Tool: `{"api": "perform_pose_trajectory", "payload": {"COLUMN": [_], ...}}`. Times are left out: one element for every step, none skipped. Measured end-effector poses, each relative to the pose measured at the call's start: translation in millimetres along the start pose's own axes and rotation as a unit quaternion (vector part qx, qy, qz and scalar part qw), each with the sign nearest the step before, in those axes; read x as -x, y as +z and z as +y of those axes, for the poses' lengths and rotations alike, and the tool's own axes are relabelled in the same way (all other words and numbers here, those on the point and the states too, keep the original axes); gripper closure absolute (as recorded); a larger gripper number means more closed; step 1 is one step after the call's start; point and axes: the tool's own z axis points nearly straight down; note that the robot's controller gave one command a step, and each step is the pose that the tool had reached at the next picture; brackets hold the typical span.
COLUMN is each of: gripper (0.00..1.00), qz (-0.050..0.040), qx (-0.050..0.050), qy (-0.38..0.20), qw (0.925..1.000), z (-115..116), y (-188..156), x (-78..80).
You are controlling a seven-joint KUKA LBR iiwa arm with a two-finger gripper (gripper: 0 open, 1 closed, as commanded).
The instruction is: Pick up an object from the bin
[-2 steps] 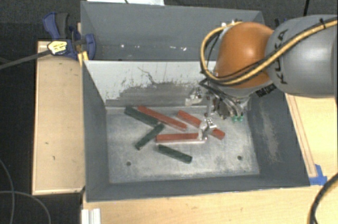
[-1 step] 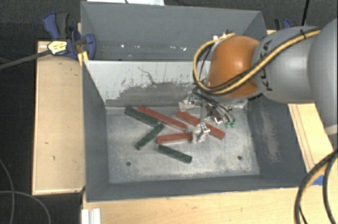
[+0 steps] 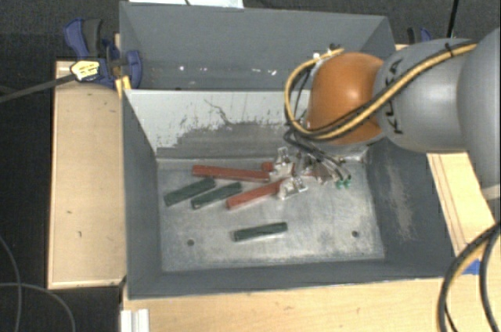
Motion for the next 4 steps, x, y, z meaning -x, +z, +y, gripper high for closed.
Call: {"api": "perform_pose_trajectory", "payload": {"gripper": [1.0,1.0,1.0,1.0], "qz": [0.0003,0.0015,0.0076,0.0048], "qx": [0.0,0.0,0.003,0.002], "qy": [-0.001,-0.001,0.0,0.0], "qw": [1.0,1.0,1.0,1.0], "z": [-0.1,0.5,2.0,1.5], "y": [-0.1,-2.2,-19.0,-37.8], "x": [0.7,-0.7,-4.5,-2.0]}}
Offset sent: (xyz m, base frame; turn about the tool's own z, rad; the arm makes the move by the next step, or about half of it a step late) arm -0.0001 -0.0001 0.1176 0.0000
